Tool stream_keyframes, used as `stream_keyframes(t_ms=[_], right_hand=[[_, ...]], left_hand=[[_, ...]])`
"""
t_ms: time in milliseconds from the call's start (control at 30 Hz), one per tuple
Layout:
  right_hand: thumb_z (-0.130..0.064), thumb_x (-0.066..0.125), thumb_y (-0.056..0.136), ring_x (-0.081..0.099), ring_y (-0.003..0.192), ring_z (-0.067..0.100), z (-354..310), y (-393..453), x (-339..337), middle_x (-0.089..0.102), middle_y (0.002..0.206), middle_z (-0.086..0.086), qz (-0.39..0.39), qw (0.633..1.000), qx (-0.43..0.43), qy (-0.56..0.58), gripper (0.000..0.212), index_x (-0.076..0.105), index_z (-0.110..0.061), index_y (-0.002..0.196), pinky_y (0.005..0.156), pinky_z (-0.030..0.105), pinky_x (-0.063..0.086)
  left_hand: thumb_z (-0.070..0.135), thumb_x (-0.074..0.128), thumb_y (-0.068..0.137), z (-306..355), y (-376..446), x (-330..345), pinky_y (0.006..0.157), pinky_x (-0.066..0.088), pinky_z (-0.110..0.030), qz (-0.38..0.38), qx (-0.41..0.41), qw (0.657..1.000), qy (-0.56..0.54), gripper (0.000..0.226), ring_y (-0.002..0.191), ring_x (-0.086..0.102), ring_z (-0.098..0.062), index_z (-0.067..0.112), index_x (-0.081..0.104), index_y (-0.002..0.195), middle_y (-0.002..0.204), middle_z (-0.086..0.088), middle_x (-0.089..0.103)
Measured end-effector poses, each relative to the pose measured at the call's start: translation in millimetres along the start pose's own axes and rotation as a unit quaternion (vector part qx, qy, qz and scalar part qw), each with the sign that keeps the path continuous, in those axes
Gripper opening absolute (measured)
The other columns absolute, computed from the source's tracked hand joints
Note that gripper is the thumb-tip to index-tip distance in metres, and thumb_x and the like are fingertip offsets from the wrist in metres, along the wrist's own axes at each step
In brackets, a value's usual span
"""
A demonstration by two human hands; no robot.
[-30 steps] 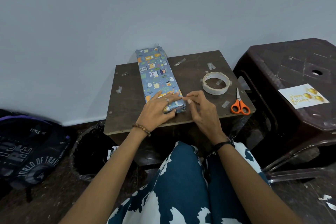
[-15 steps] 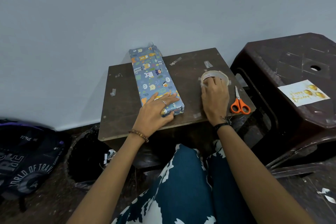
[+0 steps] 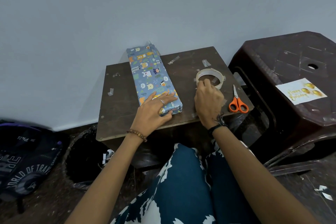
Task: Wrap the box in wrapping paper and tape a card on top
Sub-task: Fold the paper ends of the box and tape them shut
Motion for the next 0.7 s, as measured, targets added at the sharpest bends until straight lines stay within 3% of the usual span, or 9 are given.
stream_keyframes(t_ms=[133, 333, 400, 467, 500, 600, 700], right_hand=[[0.004, 0.080, 0.048, 0.052, 0.043, 0.018, -0.3, -2.9, -7.8, 0.055, 0.052, 0.004, 0.015, 0.998, 0.002, 0.057, 0.029, 0.056, -0.010, 0.057, 0.040, 0.021, 0.036], [0.012, 0.075, 0.046, 0.047, 0.039, 0.015, 4.8, -8.4, -21.3, 0.050, 0.047, 0.002, 0.062, 0.995, 0.002, 0.079, 0.032, 0.053, -0.010, 0.056, 0.046, 0.019, 0.021], [0.010, 0.070, 0.053, 0.047, 0.038, 0.015, 3.4, -8.6, -20.5, 0.050, 0.047, 0.003, 0.072, 0.993, -0.001, 0.090, 0.026, 0.053, -0.009, 0.058, 0.043, 0.019, 0.022], [0.001, 0.049, 0.071, 0.050, 0.039, 0.015, -1.4, -8.8, -18.4, 0.051, 0.048, 0.002, 0.071, 0.993, 0.006, 0.096, 0.014, 0.053, -0.010, 0.063, 0.038, 0.020, 0.028], [-0.001, 0.042, 0.076, 0.052, 0.041, 0.015, -2.4, -10.2, -17.4, 0.052, 0.050, 0.002, 0.075, 0.993, 0.011, 0.095, 0.018, 0.053, -0.010, 0.066, 0.038, 0.022, 0.033], [0.004, 0.053, 0.084, 0.058, 0.060, 0.022, 4.8, -18.3, -9.7, 0.059, 0.069, 0.008, 0.037, 0.983, 0.011, 0.179, 0.012, 0.054, -0.006, 0.079, 0.050, 0.027, 0.036], [-0.010, 0.052, 0.093, 0.058, 0.085, 0.013, 17.0, -27.5, -4.4, 0.062, 0.093, 0.000, -0.049, 0.925, 0.062, 0.373, 0.005, 0.057, -0.011, 0.092, 0.068, 0.028, 0.045]], left_hand=[[0.017, 0.064, 0.083, -1.0, 1.0, 1.2, 0.113, 0.009, -0.017, -0.008, -0.001, 1.000, -0.002, 0.043, 0.122, 0.035, 0.009, 0.027, 0.058, 0.123, 0.134, 0.014, 0.052], [0.017, 0.063, 0.084, -1.1, 2.0, 0.6, 0.114, 0.009, -0.020, -0.017, -0.004, 1.000, -0.006, 0.042, 0.125, 0.037, 0.005, 0.027, 0.057, 0.124, 0.134, 0.014, 0.051], [0.017, 0.063, 0.084, -0.8, 1.8, 0.5, 0.114, 0.010, -0.020, -0.019, -0.006, 1.000, -0.009, 0.042, 0.124, 0.035, 0.007, 0.027, 0.057, 0.124, 0.134, 0.014, 0.051], [0.018, 0.063, 0.084, -0.5, 2.0, 0.4, 0.114, 0.010, -0.021, -0.021, -0.009, 1.000, -0.008, 0.041, 0.124, 0.036, 0.006, 0.027, 0.057, 0.123, 0.134, 0.014, 0.051], [0.018, 0.063, 0.084, -0.4, 2.2, 0.3, 0.114, 0.010, -0.021, -0.021, -0.009, 1.000, -0.008, 0.041, 0.125, 0.037, 0.005, 0.027, 0.057, 0.123, 0.134, 0.015, 0.051], [0.018, 0.063, 0.084, 0.1, 2.3, 0.2, 0.115, 0.010, -0.021, -0.023, -0.010, 1.000, -0.012, 0.040, 0.124, 0.037, 0.006, 0.027, 0.057, 0.123, 0.134, 0.014, 0.051], [0.019, 0.063, 0.085, 1.2, 2.7, -1.0, 0.115, 0.010, -0.021, -0.031, -0.006, 0.999, -0.008, 0.040, 0.125, 0.037, 0.004, 0.026, 0.056, 0.124, 0.135, 0.013, 0.051]])
Point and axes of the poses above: each hand's wrist, its own y-axis towards the middle knuckle, its own x-axis out of the palm, z = x × y, the point moved 5 cm from there along y, towards the middle knuckle
